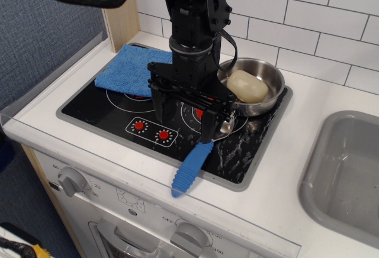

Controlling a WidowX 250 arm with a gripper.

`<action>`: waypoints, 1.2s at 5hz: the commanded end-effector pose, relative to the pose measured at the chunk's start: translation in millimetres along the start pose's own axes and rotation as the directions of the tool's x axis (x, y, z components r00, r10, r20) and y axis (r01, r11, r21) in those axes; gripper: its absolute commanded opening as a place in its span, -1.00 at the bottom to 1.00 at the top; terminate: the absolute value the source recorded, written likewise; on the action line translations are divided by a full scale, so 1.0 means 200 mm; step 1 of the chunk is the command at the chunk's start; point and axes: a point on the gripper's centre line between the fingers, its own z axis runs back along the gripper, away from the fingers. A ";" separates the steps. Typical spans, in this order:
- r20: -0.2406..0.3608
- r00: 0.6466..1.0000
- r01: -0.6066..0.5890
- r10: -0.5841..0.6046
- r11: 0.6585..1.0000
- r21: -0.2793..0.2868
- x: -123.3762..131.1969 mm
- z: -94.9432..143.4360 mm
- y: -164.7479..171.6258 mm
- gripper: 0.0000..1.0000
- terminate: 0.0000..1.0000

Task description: Place the blue towel at the front of the left burner

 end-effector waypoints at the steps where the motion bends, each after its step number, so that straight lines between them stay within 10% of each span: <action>1: 0.000 1.000 0.000 0.000 1.000 0.000 0.00 0.00 0.00 1.00 -1.00; 4: 0.088 0.985 -0.152 0.146 0.986 0.071 0.27 0.12 0.56 1.00 -1.00; 6: 0.072 0.983 -0.175 0.170 0.982 0.069 0.40 0.00 0.75 1.00 -1.00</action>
